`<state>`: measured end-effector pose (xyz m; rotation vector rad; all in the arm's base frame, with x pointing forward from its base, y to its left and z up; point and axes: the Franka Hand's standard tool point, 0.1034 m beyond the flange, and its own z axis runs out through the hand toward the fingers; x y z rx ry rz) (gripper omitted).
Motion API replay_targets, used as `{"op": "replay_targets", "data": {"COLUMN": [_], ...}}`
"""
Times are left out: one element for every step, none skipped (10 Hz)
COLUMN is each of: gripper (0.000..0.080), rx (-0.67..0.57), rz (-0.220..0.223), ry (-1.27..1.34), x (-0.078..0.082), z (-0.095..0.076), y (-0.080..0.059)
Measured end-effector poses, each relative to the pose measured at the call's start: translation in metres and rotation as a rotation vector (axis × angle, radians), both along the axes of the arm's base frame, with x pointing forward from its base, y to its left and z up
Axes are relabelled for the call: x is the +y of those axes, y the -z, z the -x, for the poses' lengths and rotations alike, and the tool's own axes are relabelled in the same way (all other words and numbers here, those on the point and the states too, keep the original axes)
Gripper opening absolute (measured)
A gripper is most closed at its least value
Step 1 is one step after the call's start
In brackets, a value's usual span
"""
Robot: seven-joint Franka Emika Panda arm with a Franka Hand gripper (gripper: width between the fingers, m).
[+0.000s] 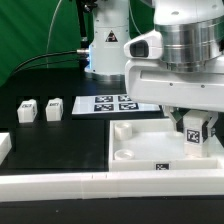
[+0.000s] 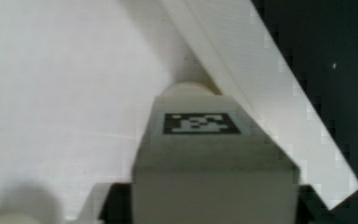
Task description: Assemble one leg
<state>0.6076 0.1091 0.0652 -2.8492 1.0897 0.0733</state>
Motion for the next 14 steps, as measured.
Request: {"op": "replay_targets", "data": {"gripper": [0.0292,0.0292,0.0292,0.0292,0.0292,0.0292,0.0292,0.0292,0.0292,0.0292,0.0293,0.0293,0.0293,0.0294], "rx": [0.013,0.027,0.039,0.053,0.062,0.074,0.082,0.089,0.086,0.099,0.104,0.112,0.114,0.109], "rz": [0.004,0.009,0.007,0.004,0.005,0.005,0.003,-0.007,-0.017,-0.024,-0.029,-0.038,-0.042,-0.041], "ry": [0.127,0.269,0.396,0.526,0.619,0.727,0.81,0.954,1.041,1.176,1.212,1.251,1.262,1.223], "x": [0.0001,-0.0002,-0.0006,-0.0009,-0.001,-0.0009,-0.0009,-0.0011,-0.0011,-0.0016,-0.0019,-0.0021,-0.0024,-0.0025], "z": [0.0005,0.0006,0.0004,0.0003,0.0003,0.0005,0.0004,-0.0004,-0.001,-0.0007,-0.0008,-0.0008,-0.0007,-0.0006], "y": [0.0002,0.0003,0.0002,0.0,-0.0001,-0.0002,-0.0003,-0.0004,-0.0003,-0.0005,-0.0005,-0.0005,-0.0006,-0.0004]}}
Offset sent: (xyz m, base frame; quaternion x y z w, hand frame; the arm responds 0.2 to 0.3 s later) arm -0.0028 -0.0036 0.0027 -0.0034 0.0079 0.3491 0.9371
